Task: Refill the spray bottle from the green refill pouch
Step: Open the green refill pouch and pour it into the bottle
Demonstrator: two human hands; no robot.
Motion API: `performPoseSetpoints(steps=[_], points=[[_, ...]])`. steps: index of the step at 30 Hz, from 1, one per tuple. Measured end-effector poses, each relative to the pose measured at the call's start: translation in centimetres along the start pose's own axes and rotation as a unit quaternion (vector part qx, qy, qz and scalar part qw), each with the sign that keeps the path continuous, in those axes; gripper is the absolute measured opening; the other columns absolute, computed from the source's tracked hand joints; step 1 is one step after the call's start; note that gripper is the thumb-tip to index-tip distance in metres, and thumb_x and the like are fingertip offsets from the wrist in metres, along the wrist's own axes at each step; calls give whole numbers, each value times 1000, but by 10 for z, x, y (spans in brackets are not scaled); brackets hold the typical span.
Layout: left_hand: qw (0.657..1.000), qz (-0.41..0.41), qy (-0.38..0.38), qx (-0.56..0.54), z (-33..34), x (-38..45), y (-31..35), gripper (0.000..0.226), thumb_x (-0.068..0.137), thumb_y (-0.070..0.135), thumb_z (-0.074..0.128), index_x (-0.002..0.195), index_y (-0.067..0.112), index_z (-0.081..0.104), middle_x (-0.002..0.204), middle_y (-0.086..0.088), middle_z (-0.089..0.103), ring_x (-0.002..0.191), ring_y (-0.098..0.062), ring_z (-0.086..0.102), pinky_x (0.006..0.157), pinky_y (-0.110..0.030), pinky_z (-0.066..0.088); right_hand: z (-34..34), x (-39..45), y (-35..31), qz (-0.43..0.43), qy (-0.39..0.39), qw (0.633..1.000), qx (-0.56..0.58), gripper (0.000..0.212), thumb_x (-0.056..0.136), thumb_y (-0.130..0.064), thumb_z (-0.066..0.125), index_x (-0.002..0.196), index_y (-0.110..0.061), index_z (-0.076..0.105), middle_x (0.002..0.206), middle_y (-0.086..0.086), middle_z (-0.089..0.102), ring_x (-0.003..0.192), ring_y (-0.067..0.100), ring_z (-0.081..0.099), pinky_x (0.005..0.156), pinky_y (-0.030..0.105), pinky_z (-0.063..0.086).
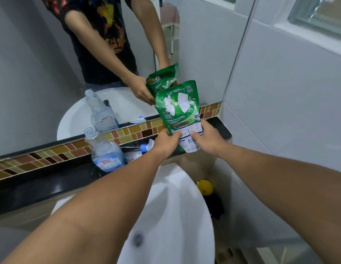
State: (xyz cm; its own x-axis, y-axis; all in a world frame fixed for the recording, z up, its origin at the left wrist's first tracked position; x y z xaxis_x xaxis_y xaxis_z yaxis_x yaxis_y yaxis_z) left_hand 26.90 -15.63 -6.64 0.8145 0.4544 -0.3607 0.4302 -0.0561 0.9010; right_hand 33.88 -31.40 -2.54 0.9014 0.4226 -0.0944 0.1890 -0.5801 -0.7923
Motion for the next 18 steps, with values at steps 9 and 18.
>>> performPoseSetpoints(steps=[9,18], points=[[998,-15,17,-58,-33,-26,-9,44,97,48,59,125,15,57,122,-6,71,107,-27,70,88,-40,59,15,-16,-50,-41,-27,999,-9,28,97,-16,60,123,-25,59,117,0,71,106,23,65,95,40,51],[992,-24,32,-120,-73,-43,-11,23,100,45,54,106,23,57,110,-1,76,97,-27,75,90,-45,59,31,-25,-104,-117,-35,990,-75,19,96,-18,60,114,-21,58,111,1,70,100,25,64,85,41,51]])
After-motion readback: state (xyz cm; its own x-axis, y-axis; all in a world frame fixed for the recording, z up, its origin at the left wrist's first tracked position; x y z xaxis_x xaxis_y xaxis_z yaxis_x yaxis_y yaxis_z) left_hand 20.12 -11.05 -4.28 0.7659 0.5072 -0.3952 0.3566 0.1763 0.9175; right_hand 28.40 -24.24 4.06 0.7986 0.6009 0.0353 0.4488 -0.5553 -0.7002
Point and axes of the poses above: each hand's wrist, its own x-axis towards the middle knuckle, its own z-axis out of the palm, y = z × x, the point moved 7 cm from there along x, towards the middle knuckle
